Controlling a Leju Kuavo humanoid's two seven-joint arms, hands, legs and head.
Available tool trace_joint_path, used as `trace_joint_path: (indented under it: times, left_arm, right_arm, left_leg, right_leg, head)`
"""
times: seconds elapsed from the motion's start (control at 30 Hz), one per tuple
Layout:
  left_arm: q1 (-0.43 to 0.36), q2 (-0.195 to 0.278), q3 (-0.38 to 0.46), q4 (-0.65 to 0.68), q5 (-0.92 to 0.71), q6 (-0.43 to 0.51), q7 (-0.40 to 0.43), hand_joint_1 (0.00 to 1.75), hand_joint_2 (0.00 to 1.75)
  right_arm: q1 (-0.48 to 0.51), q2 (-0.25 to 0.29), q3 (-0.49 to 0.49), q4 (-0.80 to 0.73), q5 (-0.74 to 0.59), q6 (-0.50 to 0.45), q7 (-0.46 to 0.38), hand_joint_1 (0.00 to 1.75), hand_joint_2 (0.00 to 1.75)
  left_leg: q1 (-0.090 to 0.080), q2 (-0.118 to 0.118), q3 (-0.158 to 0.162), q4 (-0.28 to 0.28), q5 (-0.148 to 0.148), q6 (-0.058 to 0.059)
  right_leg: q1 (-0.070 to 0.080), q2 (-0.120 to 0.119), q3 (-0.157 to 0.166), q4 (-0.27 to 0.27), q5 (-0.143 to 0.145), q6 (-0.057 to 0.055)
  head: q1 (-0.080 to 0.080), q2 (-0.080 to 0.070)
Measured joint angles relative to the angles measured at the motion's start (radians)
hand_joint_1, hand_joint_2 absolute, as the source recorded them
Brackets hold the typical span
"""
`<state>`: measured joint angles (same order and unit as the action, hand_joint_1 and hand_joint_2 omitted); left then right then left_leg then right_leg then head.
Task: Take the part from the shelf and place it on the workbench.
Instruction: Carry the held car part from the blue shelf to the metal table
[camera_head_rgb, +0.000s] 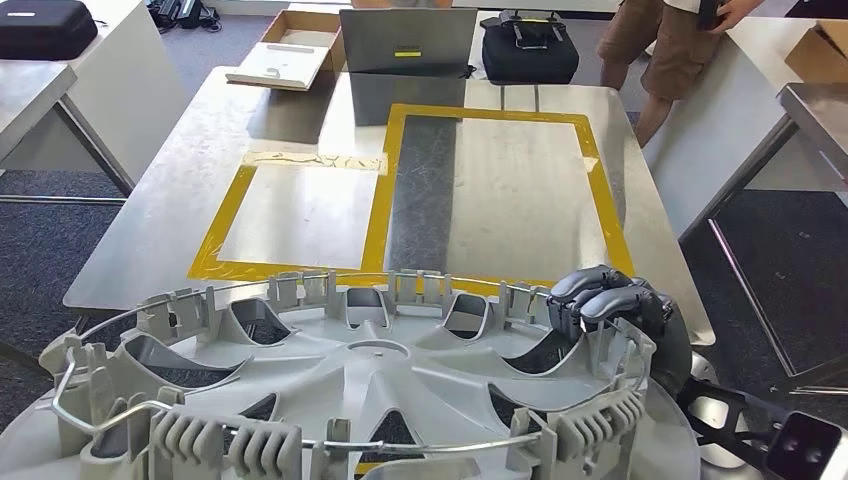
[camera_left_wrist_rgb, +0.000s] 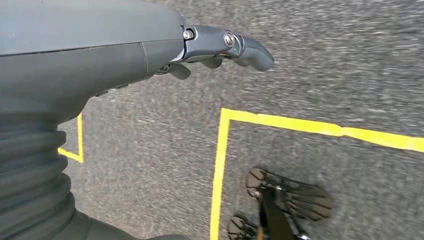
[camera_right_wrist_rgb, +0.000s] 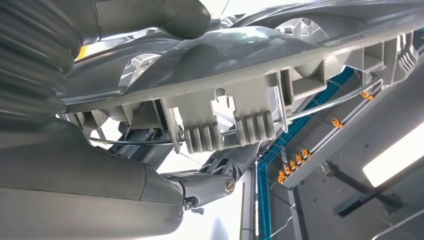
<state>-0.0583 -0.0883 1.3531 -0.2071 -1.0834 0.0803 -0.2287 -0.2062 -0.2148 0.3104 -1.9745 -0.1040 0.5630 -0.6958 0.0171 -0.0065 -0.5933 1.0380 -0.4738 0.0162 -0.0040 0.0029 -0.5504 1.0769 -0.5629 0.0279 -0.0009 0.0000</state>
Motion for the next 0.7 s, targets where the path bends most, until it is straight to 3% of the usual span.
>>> trace_joint_path:
  times: [0.1, 0.13, 0.17, 0.23, 0.3, 0.4, 0.5, 0.53, 0.6, 0.63, 0.67, 0.7]
  left_arm:
    - [-0.001, 0.001, 0.0, 0.0, 0.0, -0.005, -0.009, 0.0, 1.75]
    - [-0.001, 0.001, 0.0, 0.0, 0.0, -0.006, -0.011, 0.0, 1.75]
    - [0.0, 0.001, 0.0, 0.0, 0.0, -0.007, -0.012, 0.0, 1.75]
    - [0.001, 0.001, 0.0, 0.0, -0.001, -0.008, -0.013, 0.0, 1.75]
    - [0.0, 0.0, 0.0, 0.0, -0.001, -0.008, -0.013, 0.0, 1.75]
    - [-0.003, 0.0, 0.0, 0.0, -0.002, -0.008, -0.014, 0.0, 1.75]
    - [-0.005, 0.001, 0.0, 0.0, -0.002, -0.008, -0.015, 0.0, 1.75]
    - [-0.006, 0.001, 0.0, 0.0, -0.002, -0.008, -0.015, 0.0, 1.75]
    - [-0.005, 0.002, 0.0, 0.0, -0.002, -0.008, -0.014, 0.0, 1.75]
    - [-0.003, 0.003, 0.0, 0.0, -0.002, -0.008, -0.013, 0.0, 1.75]
    - [-0.001, 0.004, 0.0, 0.0, -0.002, -0.008, -0.011, 0.0, 1.75]
    - [0.0, 0.004, 0.0, 0.0, -0.003, -0.008, -0.01, 0.0, 1.75]
  right_arm:
    - [-0.002, 0.0, 0.0, 0.002, -0.004, 0.002, 0.0, 1.75, 1.75]
    - [-0.001, 0.0, 0.0, 0.003, -0.005, 0.002, 0.0, 1.75, 1.75]
    - [-0.001, 0.0, 0.0, 0.004, -0.004, 0.003, 0.0, 1.75, 1.75]
    - [-0.001, 0.0, 0.0, 0.005, -0.003, 0.003, 0.0, 1.75, 1.75]
    - [-0.002, 0.0, 0.0, 0.005, -0.002, 0.003, -0.001, 1.75, 1.75]
    - [-0.002, 0.001, 0.0, 0.005, -0.001, 0.003, -0.001, 1.75, 1.75]
    - [-0.003, 0.004, 0.0, 0.006, 0.001, 0.004, 0.0, 1.75, 1.75]
    - [-0.004, 0.007, 0.0, 0.006, 0.0, 0.005, 0.0, 1.75, 1.75]
    - [-0.004, 0.012, 0.0, 0.007, -0.001, 0.006, -0.001, 1.75, 1.75]
    - [-0.004, 0.014, 0.0, 0.009, -0.001, 0.007, 0.0, 1.75, 1.75]
    - [-0.003, 0.016, 0.0, 0.011, -0.001, 0.008, 0.0, 1.75, 1.75]
    - [-0.003, 0.018, 0.0, 0.012, 0.0, 0.009, 0.0, 1.75, 1.75]
  left_leg:
    - [0.0, 0.0, 0.009, -0.001, -0.012, 0.007]
    - [0.0, 0.0, 0.013, -0.001, -0.016, 0.007]
    - [0.0, 0.0, 0.02, -0.001, -0.022, 0.006]
    - [0.0, -0.002, 0.038, -0.001, -0.035, 0.002]
    - [-0.003, -0.003, 0.049, -0.001, -0.047, -0.006]
    - [-0.005, -0.003, 0.054, -0.007, -0.058, -0.024]
    - [-0.006, 0.003, 0.049, 0.028, -0.081, -0.039]
    - [-0.006, 0.004, 0.024, 0.078, -0.101, -0.042]
    - [-0.005, 0.003, -0.058, 0.21, -0.143, -0.046]
    - [-0.005, 0.003, -0.093, 0.254, -0.145, -0.048]
    - [-0.005, 0.003, -0.112, 0.264, -0.128, -0.048]
    - [-0.004, 0.004, -0.111, 0.235, -0.092, -0.048]
  right_leg:
    - [-0.004, -0.001, -0.119, 0.19, -0.06, 0.009]
    - [-0.004, -0.001, -0.151, 0.224, -0.056, 0.009]
    - [-0.004, -0.001, -0.164, 0.222, -0.033, 0.008]
    - [-0.003, -0.001, -0.136, 0.116, 0.058, -0.001]
    - [0.002, -0.001, -0.09, -0.001, 0.112, -0.012]
    - [0.007, 0.001, -0.07, -0.045, 0.104, -0.024]
    - [-0.002, 0.0, -0.045, -0.06, 0.098, -0.041]
    - [-0.004, -0.001, -0.036, -0.063, 0.094, -0.046]
    - [-0.003, -0.003, -0.023, -0.063, 0.084, -0.052]
    - [-0.003, -0.003, -0.017, -0.063, 0.077, -0.052]
    - [-0.003, -0.002, -0.009, -0.063, 0.071, -0.051]
    - [-0.003, 0.0, 0.0, -0.063, 0.064, -0.05]
  head:
    - [0.006, 0.0]
    - [0.007, 0.0]
    - [0.008, 0.0]
    - [0.01, 0.0]
    - [0.011, 0.0]
    - [0.012, 0.0]
    - [0.008, 0.0]
    - [0.004, 0.0]
    - [-0.002, 0.0]
    - [-0.003, 0.0]
    - [-0.004, 0.0]
    - [-0.005, 0.0]
